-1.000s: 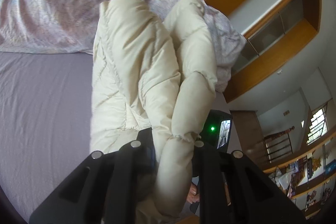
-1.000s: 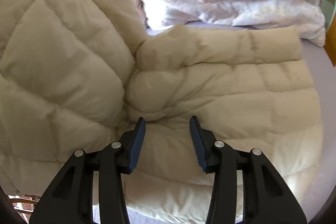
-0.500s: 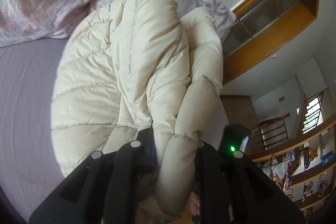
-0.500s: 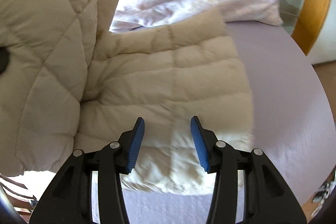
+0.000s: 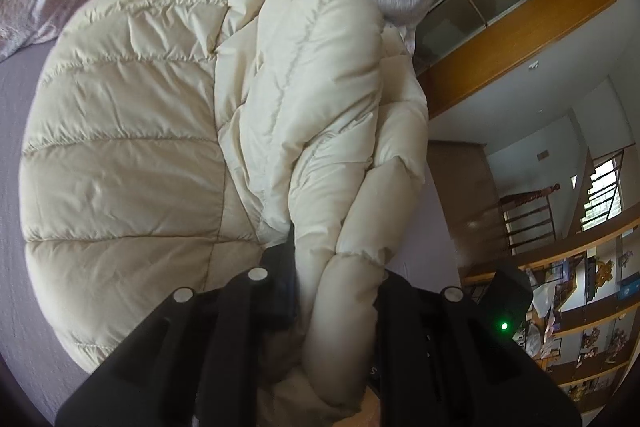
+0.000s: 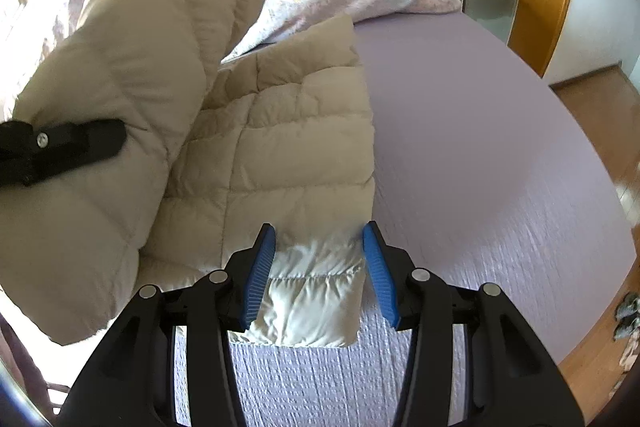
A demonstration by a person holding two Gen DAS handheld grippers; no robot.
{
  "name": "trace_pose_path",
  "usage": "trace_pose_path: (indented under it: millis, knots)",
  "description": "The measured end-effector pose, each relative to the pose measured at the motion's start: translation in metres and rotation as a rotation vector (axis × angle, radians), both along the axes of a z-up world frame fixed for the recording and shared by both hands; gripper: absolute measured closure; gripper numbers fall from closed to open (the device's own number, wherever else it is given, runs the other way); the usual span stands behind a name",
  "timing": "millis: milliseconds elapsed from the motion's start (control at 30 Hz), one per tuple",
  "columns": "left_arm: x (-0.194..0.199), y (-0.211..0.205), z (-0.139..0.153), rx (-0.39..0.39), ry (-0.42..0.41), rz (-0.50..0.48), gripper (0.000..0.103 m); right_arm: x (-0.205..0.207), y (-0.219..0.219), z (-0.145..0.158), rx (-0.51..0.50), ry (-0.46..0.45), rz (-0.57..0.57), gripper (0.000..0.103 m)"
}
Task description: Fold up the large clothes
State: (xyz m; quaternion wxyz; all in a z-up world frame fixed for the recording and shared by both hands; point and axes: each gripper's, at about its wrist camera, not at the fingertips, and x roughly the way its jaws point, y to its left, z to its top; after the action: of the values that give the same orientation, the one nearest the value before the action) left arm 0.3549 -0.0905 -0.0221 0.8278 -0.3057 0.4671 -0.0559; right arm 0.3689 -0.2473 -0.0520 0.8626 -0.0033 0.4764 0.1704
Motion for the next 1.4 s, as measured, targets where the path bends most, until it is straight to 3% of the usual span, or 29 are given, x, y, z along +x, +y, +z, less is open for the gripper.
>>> trace_pose_path:
  millis: [233,400,500,567,667,1033,1200,1400]
  knots:
    - [0.002,-0.002,-0.003,0.003,0.011,-0.018,0.086,0.022,-0.001,-0.019,0.074,0.083,-0.005,0.070]
    - [0.002,-0.010,-0.001,0.008,0.027,-0.060,0.079,0.035,-0.002,-0.025,0.095,0.107,-0.011,0.071]
    - [0.000,-0.010,0.003,0.009,0.022,-0.082,0.066,0.041,-0.003,-0.027,0.095,0.114,-0.012,0.071]
    - [-0.002,-0.006,0.008,-0.017,0.015,-0.092,0.044,0.045,-0.002,-0.027,0.094,0.116,-0.012,0.071]
    - [-0.006,-0.005,0.017,-0.035,-0.003,-0.104,0.031,0.052,-0.001,-0.029,0.088,0.116,-0.007,0.071]
    - [-0.038,0.021,0.042,0.096,-0.062,-0.035,0.028,0.052,0.004,-0.034,0.080,0.119,-0.006,0.070]
    - [-0.054,0.057,0.041,0.194,-0.038,0.064,0.028,0.051,0.006,-0.035,0.075,0.121,-0.008,0.070]
    - [-0.057,0.101,0.028,0.239,0.022,0.171,0.028,0.047,0.009,-0.037,0.066,0.122,-0.011,0.070]
